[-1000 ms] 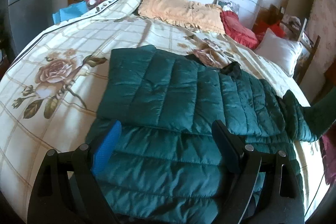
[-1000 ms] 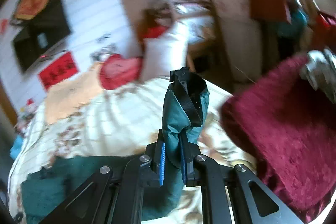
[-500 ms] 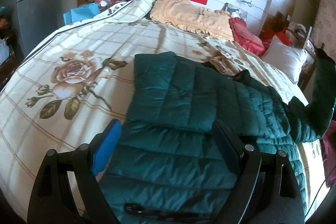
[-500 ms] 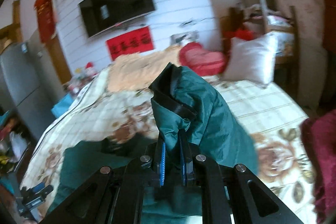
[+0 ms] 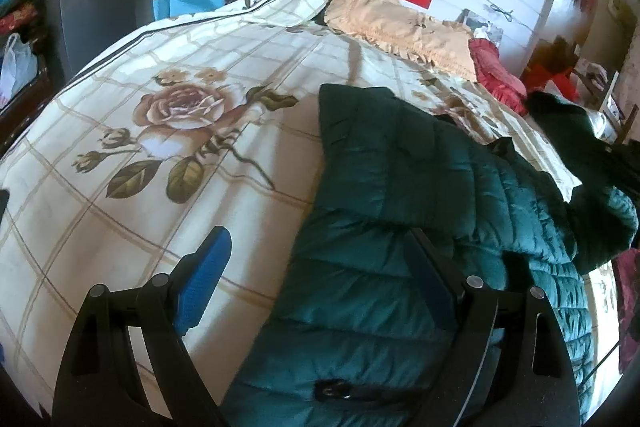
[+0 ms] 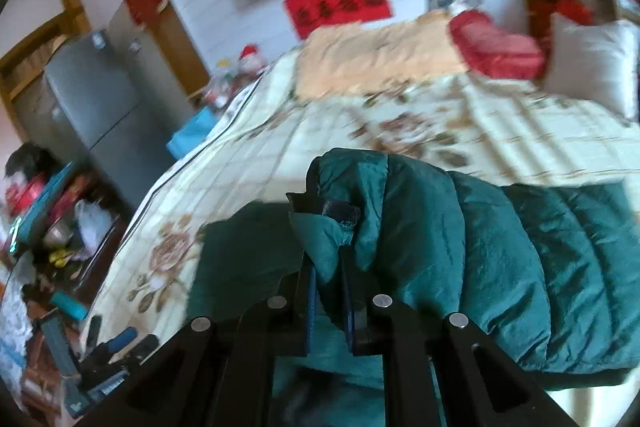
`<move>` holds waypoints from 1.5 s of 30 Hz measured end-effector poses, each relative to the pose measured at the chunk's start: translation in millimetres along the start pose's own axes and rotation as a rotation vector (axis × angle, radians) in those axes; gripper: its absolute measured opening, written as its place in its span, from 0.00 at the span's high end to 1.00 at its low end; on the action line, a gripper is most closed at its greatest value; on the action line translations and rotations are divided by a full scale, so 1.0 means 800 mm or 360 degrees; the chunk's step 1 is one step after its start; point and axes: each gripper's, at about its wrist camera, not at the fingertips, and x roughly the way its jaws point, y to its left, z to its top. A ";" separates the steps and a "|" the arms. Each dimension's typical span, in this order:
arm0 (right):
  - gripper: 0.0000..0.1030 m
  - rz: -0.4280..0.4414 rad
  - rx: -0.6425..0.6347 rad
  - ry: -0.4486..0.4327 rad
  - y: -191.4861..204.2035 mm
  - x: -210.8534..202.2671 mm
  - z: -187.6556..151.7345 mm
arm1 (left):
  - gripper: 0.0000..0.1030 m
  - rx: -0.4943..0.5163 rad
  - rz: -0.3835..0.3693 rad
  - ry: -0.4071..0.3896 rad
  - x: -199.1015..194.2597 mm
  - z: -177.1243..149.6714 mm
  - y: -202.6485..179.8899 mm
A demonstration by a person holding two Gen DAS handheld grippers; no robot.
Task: Fold large clothes
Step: 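Fold the held sleeve across the jacket body toward the left gripper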
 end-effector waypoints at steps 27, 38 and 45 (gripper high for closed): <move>0.27 0.0225 -0.0013 0.0167 0.022 0.001 -0.042 | 0.15 -0.0083 -0.0229 0.0020 0.032 0.042 -0.036; 0.27 -0.0136 0.0220 0.0045 -0.126 -0.103 -0.079 | 0.40 -0.0081 -0.0242 0.0136 0.106 0.067 -0.106; 0.27 -0.0245 0.0274 -0.0012 -0.144 -0.099 -0.069 | 0.86 0.0017 -0.0239 0.0011 0.072 0.093 -0.102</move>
